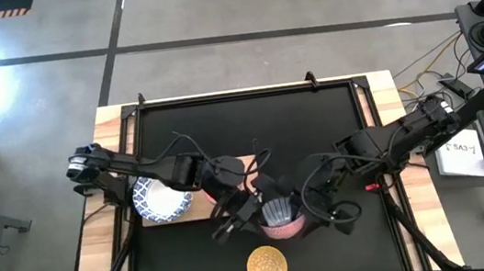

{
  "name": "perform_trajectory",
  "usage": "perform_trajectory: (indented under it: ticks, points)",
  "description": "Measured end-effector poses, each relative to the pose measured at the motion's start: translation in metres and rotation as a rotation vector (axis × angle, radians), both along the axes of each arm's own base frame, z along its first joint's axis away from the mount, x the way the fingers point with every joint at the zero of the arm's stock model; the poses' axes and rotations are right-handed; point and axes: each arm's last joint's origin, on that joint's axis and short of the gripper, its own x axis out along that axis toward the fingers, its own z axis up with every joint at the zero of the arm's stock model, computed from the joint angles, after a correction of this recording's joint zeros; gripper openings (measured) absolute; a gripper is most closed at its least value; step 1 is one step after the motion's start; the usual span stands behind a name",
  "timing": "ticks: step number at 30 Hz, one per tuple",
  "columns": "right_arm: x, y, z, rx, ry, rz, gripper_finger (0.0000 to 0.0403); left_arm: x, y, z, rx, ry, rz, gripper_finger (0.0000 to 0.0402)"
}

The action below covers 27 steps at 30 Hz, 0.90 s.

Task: Place and stack bowls onto a shelf
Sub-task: Stack the dark blue bowl on top of the red bowl on the shelf

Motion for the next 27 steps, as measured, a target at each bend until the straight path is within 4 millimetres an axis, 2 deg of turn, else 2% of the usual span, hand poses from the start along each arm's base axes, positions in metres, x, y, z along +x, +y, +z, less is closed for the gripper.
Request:
perform_trajectory:
  ticks: [4,11,27]
  points:
    - [0.0,-0.003,0.002,-0.026,-0.011,-0.059,0.0176,0.001,0.006,0.003,0.017,-0.001,0.047,0.001]
    - [-0.004,-0.008,0.018,-0.077,-0.018,-0.163,0.0203,0.002,0.014,0.007,0.007,0.01,0.069,0.0008]
    - [-0.018,-0.019,0.061,-0.167,-0.113,-0.3,0.0206,0.0,0.015,-0.005,0.022,0.147,0.105,0.0006]
